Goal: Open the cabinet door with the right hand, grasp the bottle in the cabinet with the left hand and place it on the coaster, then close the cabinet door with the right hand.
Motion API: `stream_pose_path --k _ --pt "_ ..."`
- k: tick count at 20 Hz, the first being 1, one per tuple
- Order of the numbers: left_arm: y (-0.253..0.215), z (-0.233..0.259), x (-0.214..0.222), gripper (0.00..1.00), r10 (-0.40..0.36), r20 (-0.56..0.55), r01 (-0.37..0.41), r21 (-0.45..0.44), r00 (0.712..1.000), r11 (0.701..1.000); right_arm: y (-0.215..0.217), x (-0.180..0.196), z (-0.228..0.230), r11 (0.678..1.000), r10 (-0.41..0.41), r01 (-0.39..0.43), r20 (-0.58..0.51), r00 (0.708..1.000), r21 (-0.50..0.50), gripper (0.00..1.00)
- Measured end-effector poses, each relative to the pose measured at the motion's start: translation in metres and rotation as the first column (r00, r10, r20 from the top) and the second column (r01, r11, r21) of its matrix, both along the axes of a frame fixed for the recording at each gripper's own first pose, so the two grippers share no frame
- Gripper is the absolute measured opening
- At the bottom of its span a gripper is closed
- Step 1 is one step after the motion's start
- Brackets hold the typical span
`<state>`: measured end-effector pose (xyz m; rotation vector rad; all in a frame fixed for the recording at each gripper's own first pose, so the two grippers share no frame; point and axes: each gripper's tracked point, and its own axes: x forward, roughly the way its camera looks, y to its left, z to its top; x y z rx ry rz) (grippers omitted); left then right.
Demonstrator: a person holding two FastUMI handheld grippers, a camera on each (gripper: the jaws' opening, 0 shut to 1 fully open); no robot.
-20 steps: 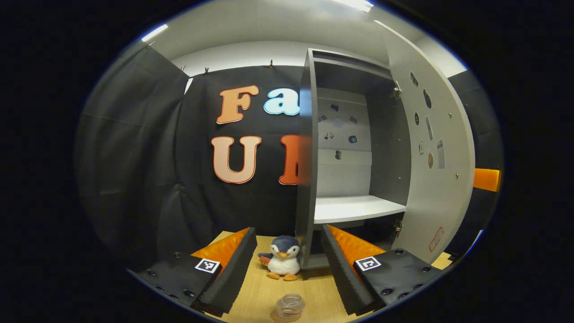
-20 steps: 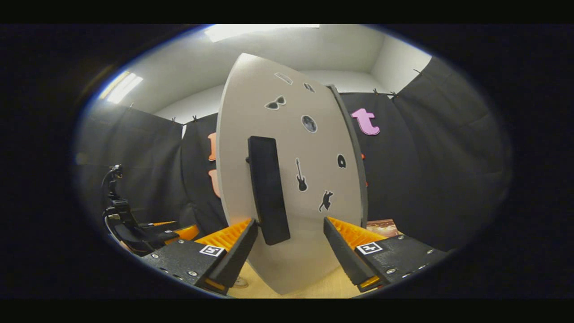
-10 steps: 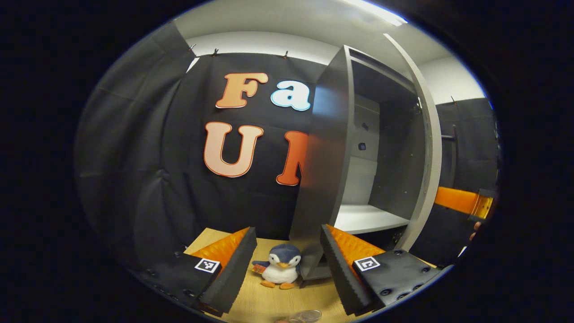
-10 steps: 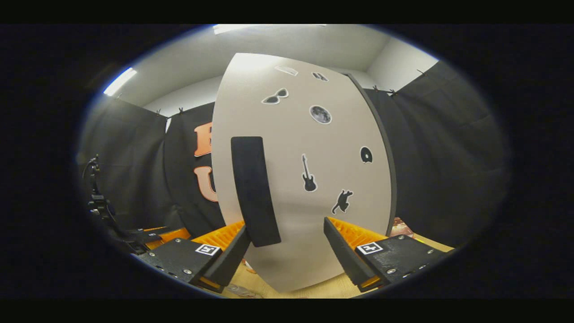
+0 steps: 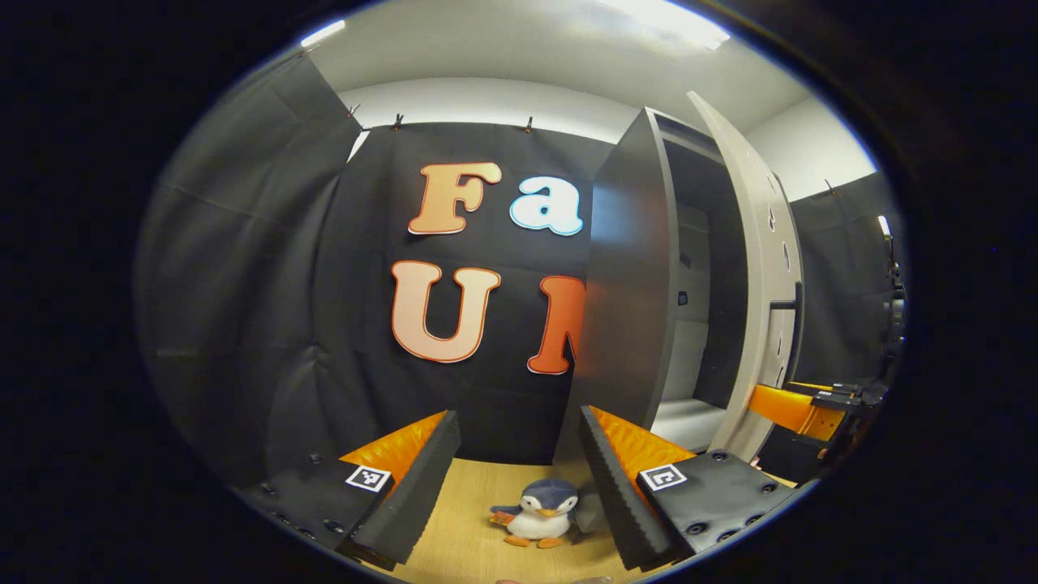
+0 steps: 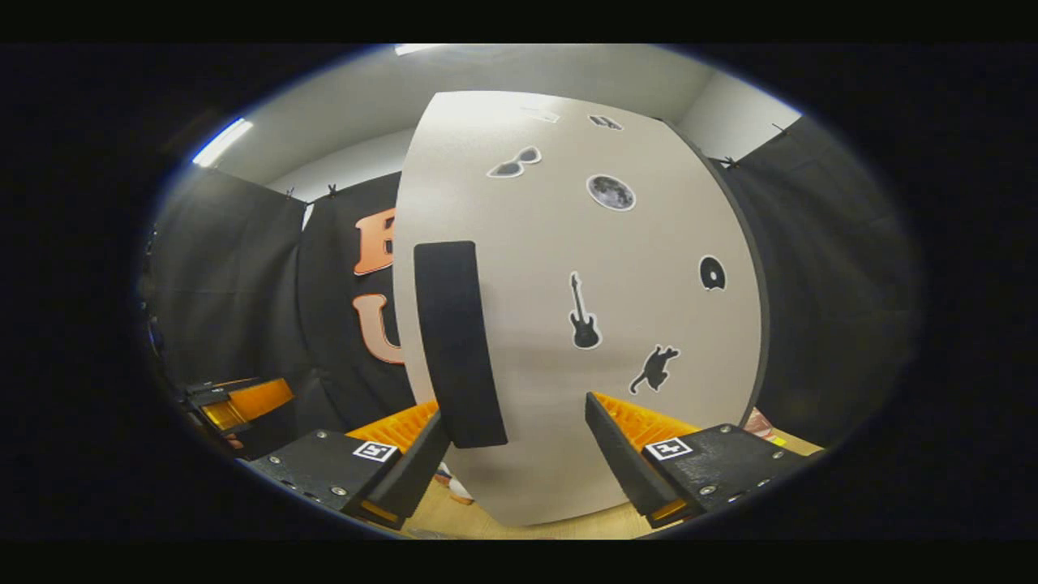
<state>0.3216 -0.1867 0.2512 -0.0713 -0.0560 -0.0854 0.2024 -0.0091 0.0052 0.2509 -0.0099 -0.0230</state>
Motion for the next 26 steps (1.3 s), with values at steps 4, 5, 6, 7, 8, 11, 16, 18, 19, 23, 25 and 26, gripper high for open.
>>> stream_pose_path --k 4,5,6,7,8,11,16,18,19,23,25,26 --pt "-0.014 -0.005 -0.004 0.95 0.002 -0.002 -0.002 0.011 1.000 1.000 0.005 0.007 -0.003 0.997 0.054 -0.054 0.001 0.999 0.050 0.95" --pt "-0.016 -0.007 -0.005 0.95 0.006 -0.007 -0.006 0.007 1.000 1.000 0.006 0.010 -0.004 0.996 0.067 -0.067 0.001 0.998 0.054 0.95" --pt "-0.019 -0.011 -0.006 0.95 0.014 -0.014 -0.013 0.006 1.000 1.000 0.007 0.012 -0.004 0.995 0.080 -0.080 0.003 0.997 0.056 0.95" --pt "-0.020 -0.014 -0.007 0.95 0.021 -0.020 -0.021 0.005 1.000 1.000 0.007 0.015 -0.006 0.995 0.085 -0.085 -0.002 0.996 0.057 0.95" --pt "-0.022 -0.018 -0.008 0.95 0.027 -0.029 -0.027 0.003 0.999 1.000 0.007 0.013 -0.005 0.996 0.084 -0.084 -0.001 0.996 0.042 0.95" --pt "-0.024 -0.030 -0.009 0.96 0.052 -0.053 -0.052 -0.002 0.997 0.999 0.010 0.014 -0.009 0.996 0.084 -0.084 -0.010 0.996 -0.036 0.95" --pt "-0.023 -0.044 -0.004 0.93 0.083 -0.088 -0.083 -0.001 0.993 0.997 0.011 0.016 -0.010 0.995 0.080 -0.080 -0.006 0.997 -0.057 0.95" --pt "-0.023 -0.047 0.000 0.96 0.082 -0.096 -0.083 -0.003 0.992 0.997 0.011 0.017 -0.011 0.994 0.086 -0.086 -0.009 0.996 -0.060 0.95" --pt "-0.023 -0.049 0.002 0.92 0.082 -0.099 -0.083 -0.003 0.992 0.997 0.012 0.018 -0.011 0.994 0.089 -0.089 -0.011 0.996 -0.060 0.95" --pt "-0.025 -0.050 0.002 0.99 0.068 -0.102 -0.068 -0.001 0.992 0.998 0.012 0.020 -0.012 0.994 0.089 -0.089 -0.011 0.996 -0.056 0.95" --pt "-0.026 -0.051 0.005 0.96 0.055 -0.106 -0.055 -0.002 0.993 0.998 0.011 0.023 -0.013 0.995 0.086 -0.086 -0.012 0.996 -0.058 0.95" --pt "-0.026 -0.052 0.006 0.93 0.048 -0.106 -0.049 -0.002 0.993 0.999 0.011 0.023 -0.013 0.995 0.085 -0.085 -0.012 0.996 -0.057 0.95"
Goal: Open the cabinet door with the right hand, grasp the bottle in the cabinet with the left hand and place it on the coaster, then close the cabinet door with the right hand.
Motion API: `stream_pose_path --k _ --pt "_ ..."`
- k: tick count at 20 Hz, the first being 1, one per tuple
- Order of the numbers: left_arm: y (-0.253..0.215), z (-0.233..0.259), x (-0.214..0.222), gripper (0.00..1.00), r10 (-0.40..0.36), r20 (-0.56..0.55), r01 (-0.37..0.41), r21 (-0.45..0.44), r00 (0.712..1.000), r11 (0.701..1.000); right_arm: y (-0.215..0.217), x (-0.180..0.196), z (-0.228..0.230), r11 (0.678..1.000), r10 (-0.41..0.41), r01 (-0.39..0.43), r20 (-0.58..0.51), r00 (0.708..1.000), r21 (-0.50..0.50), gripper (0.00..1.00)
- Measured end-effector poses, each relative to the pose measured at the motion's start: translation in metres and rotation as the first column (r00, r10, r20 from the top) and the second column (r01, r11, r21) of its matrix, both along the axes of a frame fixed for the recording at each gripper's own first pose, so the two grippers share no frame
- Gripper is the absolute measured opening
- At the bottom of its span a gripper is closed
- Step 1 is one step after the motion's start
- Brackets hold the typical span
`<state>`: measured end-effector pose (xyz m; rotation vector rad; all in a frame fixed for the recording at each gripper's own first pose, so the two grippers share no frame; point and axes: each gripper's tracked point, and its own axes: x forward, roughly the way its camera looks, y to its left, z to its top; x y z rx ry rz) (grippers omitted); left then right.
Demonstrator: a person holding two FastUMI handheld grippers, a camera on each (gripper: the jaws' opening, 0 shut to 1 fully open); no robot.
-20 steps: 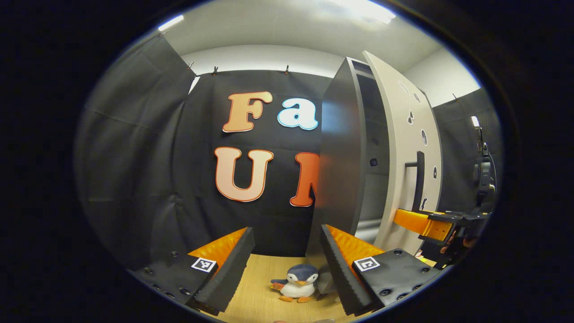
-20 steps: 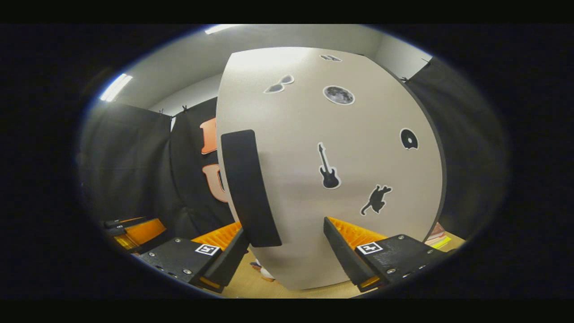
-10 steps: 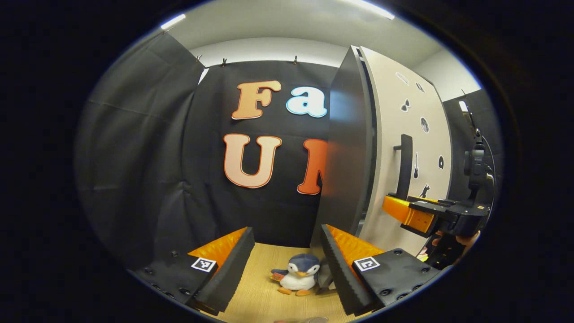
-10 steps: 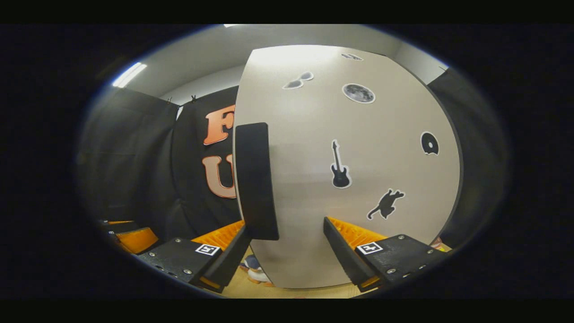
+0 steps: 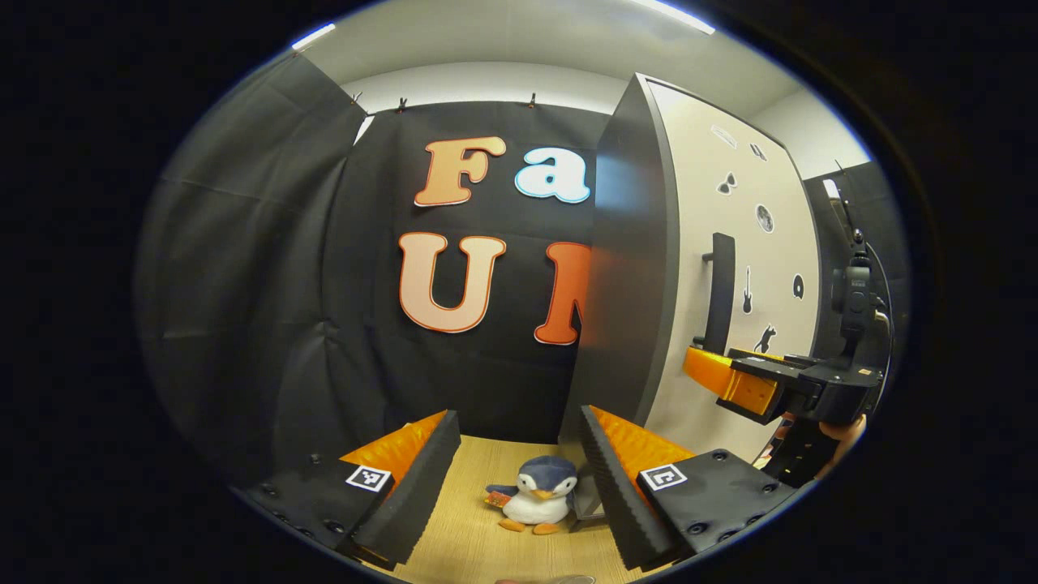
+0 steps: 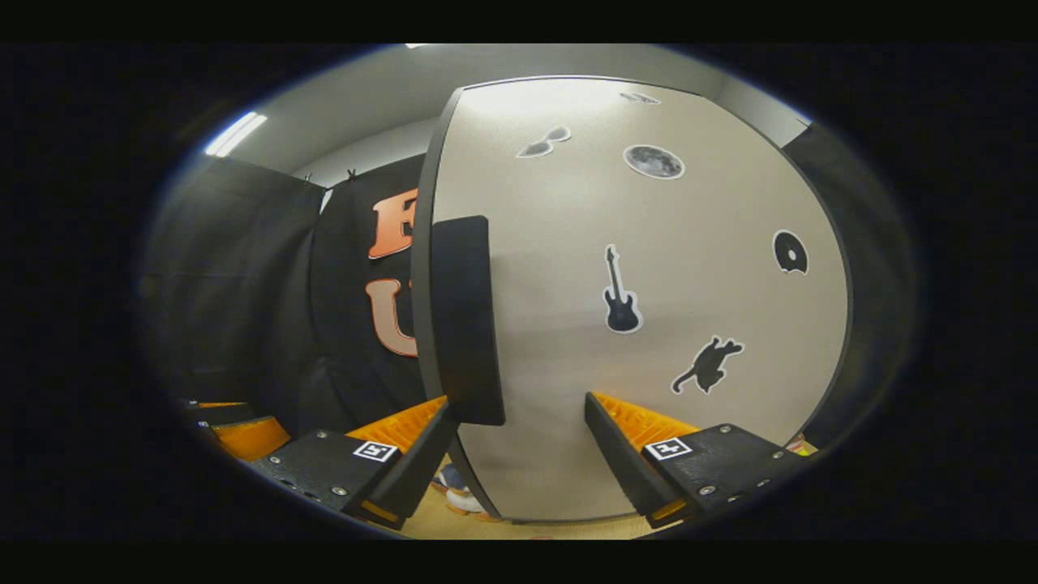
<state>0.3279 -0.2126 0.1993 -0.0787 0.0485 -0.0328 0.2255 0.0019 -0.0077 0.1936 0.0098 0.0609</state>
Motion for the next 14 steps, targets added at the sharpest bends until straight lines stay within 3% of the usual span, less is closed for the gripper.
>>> stream_pose_path --k 2,7,10,11,14 --pt "-0.003 -0.001 0.008 0.99 -0.019 0.002 0.019 0.003 1.000 1.000 0.001 0.000 0.000 1.000 0.001 -0.001 -0.004 1.000 0.008 0.95" --pt "-0.002 -0.012 0.029 0.93 -0.073 -0.015 0.073 0.016 0.997 0.997 0.004 -0.028 0.005 0.998 -0.004 0.004 -0.004 1.000 0.061 0.95" --pt "-0.005 -0.011 0.029 0.99 -0.084 -0.003 0.084 0.035 0.996 0.996 -0.005 -0.053 0.013 0.999 -0.032 0.032 0.013 0.999 0.019 0.98" --pt "-0.008 -0.008 0.028 0.92 -0.088 0.003 0.088 0.032 0.996 0.996 -0.011 -0.062 0.017 0.999 -0.044 0.044 0.020 0.999 0.006 0.95" --pt "-0.022 0.000 0.022 0.93 -0.116 0.008 0.116 0.001 0.993 0.993 -0.025 -0.088 0.027 0.998 -0.064 0.065 0.034 0.997 -0.017 0.95"
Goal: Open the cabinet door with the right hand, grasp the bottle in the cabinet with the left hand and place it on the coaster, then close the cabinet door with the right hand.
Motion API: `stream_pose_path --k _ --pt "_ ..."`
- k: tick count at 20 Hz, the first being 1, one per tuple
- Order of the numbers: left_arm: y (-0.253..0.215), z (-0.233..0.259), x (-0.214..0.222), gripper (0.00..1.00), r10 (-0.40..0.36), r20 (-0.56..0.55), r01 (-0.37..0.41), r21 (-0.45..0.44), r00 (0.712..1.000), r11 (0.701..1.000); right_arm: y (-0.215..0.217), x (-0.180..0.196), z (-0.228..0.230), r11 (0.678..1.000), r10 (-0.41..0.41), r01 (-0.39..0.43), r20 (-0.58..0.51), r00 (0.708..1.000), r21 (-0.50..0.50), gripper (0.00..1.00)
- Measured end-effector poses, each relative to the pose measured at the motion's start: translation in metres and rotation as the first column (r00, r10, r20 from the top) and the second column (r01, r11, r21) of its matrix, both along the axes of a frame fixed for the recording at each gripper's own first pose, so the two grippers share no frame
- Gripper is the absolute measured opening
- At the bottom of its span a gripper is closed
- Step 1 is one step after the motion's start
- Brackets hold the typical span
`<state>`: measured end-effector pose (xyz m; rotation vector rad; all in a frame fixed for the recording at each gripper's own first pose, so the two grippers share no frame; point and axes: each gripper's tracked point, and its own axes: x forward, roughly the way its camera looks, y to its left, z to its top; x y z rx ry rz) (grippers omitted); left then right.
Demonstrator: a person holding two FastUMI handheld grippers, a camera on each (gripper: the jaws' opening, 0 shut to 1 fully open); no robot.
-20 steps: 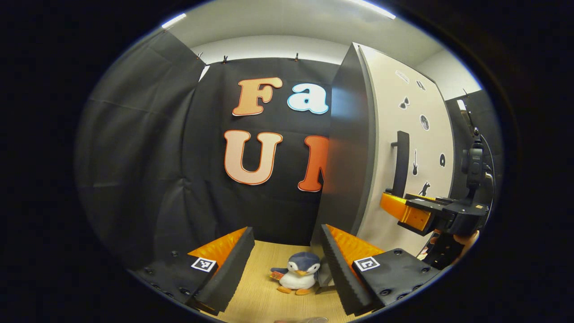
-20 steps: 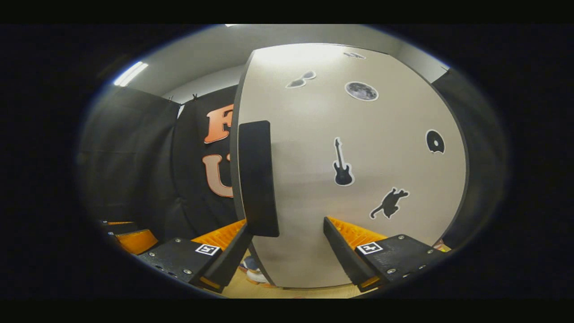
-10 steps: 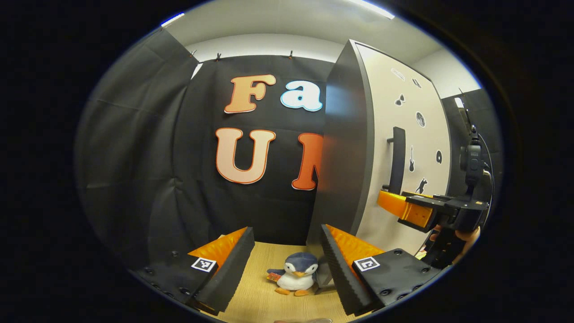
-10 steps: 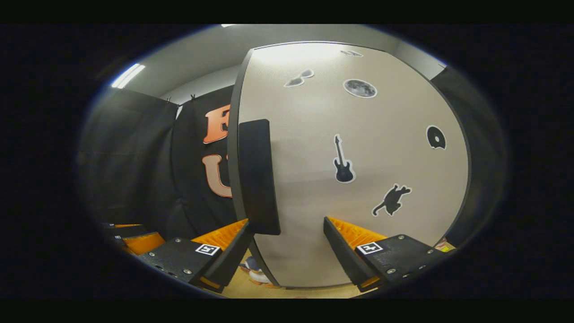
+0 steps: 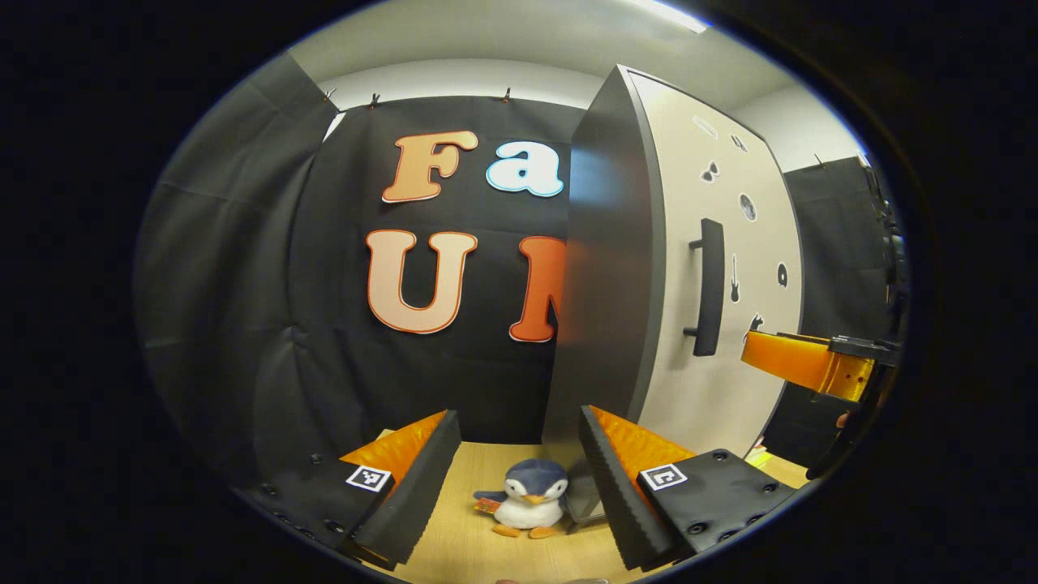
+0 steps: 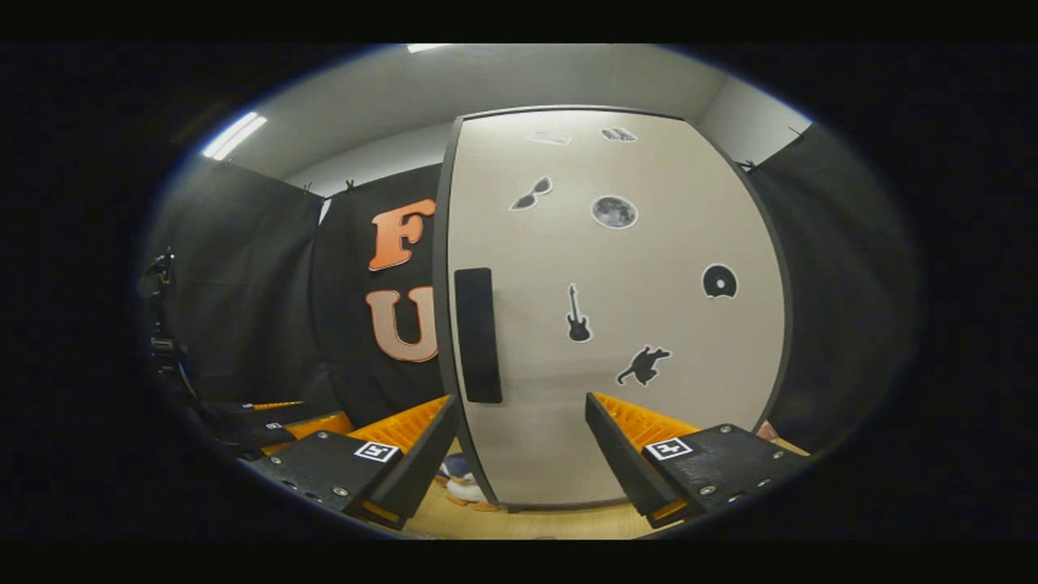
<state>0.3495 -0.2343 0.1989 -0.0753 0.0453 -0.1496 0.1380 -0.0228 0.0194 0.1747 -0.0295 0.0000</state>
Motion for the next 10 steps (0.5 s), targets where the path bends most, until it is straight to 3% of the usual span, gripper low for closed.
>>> stream_pose_path --k 5,6,9,10 --pt "-0.025 0.014 -0.021 0.93 -0.002 0.026 0.001 0.014 1.000 1.000 -0.032 -0.041 0.006 0.997 -0.028 0.028 0.005 1.000 -0.065 0.95" --pt "-0.030 0.018 -0.026 0.96 0.005 0.034 -0.005 0.017 0.999 1.000 -0.040 -0.049 0.005 0.996 -0.030 0.031 0.006 1.000 -0.078 0.95" --pt "-0.046 0.025 -0.045 0.93 0.048 0.034 -0.047 -0.007 0.998 0.999 -0.060 -0.070 0.003 0.995 -0.002 0.003 0.010 1.000 -0.103 0.95" --pt "-0.050 0.026 -0.053 0.99 0.071 0.031 -0.070 -0.014 0.997 0.997 -0.068 -0.078 0.001 0.994 0.011 -0.010 0.006 1.000 -0.110 0.95"
